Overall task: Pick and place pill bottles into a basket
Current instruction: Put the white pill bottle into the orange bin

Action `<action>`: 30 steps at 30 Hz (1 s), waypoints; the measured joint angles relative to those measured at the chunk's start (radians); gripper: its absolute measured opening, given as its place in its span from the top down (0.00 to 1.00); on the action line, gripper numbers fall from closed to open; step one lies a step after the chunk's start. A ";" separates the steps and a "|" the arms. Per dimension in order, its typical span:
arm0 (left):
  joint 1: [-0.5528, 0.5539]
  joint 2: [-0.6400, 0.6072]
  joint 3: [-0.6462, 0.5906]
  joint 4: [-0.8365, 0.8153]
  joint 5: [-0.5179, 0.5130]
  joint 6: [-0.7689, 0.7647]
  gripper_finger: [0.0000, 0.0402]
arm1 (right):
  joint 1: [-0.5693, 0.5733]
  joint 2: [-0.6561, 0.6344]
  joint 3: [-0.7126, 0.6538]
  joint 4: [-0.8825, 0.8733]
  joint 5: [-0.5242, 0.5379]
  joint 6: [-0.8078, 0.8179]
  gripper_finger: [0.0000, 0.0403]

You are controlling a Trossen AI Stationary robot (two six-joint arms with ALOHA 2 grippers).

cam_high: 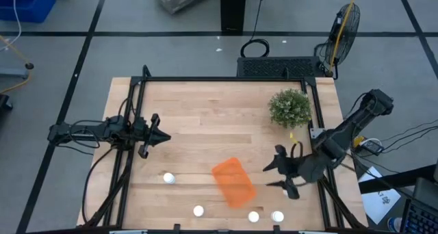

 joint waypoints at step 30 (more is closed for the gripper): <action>0.000 0.000 0.000 0.000 0.000 0.000 0.92 | 0.246 0.213 -0.048 -0.444 -0.177 0.855 0.30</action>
